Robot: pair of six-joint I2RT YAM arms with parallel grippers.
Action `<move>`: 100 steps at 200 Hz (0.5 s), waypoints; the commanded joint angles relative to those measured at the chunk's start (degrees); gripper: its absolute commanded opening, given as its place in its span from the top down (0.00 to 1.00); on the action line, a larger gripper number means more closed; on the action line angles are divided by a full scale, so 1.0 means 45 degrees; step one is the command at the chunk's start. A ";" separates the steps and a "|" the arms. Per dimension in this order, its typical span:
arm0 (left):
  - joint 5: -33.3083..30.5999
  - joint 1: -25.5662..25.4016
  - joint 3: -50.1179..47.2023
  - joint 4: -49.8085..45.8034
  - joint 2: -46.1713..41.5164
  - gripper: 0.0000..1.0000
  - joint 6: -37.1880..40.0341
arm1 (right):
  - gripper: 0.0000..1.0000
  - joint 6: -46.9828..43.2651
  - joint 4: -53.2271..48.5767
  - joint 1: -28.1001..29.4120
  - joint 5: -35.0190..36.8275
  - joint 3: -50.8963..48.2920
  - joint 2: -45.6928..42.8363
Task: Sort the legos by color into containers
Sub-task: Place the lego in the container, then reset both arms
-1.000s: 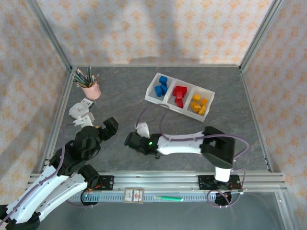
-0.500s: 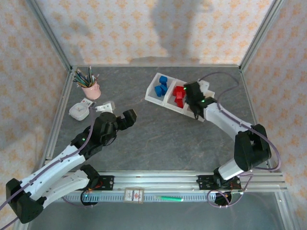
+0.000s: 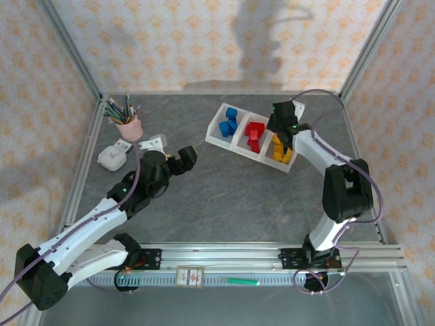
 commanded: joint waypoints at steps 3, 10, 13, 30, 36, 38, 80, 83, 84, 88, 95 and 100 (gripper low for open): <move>-0.2394 0.0975 0.0179 0.0275 -0.0155 0.01 0.1154 | 0.00 0.0142 0.0843 -0.0598 0.1398 -0.1639 -0.1998; -0.3083 0.1399 -0.0075 0.0587 -0.0156 0.01 0.1723 | 0.00 0.0253 0.1348 -0.0855 0.1983 -0.2420 -0.2446; -0.3484 0.1570 -0.0203 0.0732 -0.0155 0.01 0.1906 | 0.00 0.0265 0.1587 -0.0949 0.2265 -0.2808 -0.2643; -0.5211 0.2686 -0.1139 0.2257 -0.0089 0.01 0.3090 | 0.00 0.0229 0.3539 -0.1527 0.3918 -0.5210 -0.3617; -0.5723 0.3020 -0.1653 0.3271 -0.0017 0.01 0.3691 | 0.00 0.0055 0.4374 -0.1741 0.4182 -0.6076 -0.3915; -0.5866 0.3137 -0.1852 0.3669 0.0007 0.01 0.3864 | 0.00 -0.0040 0.4707 -0.1797 0.4275 -0.6380 -0.4011; -0.4877 0.5547 -0.5261 1.1053 0.2056 0.01 0.7115 | 0.00 -0.2241 1.1835 -0.2654 0.1810 -1.0790 -0.4030; -0.4688 0.5643 -0.5402 1.1413 0.2260 0.01 0.7235 | 0.00 -0.2383 1.2312 -0.2656 0.1472 -1.0983 -0.3901; -0.4636 0.5670 -0.5447 1.1527 0.2332 0.01 0.7268 | 0.00 -0.2445 1.2520 -0.2656 0.1355 -1.1040 -0.3851; -0.4497 0.5763 -0.5619 1.1982 0.2605 0.01 0.7402 | 0.00 -0.2725 1.3252 -0.2656 0.0984 -1.1187 -0.3668; -0.4309 0.5865 -0.5928 1.2859 0.3098 0.01 0.7714 | 0.00 -0.2855 1.3049 -0.2647 0.0561 -1.0934 -0.3535; -0.4212 0.5924 -0.6193 1.3555 0.3451 0.01 0.7970 | 0.00 -0.2894 1.3440 -0.2655 0.0444 -1.0926 -0.3435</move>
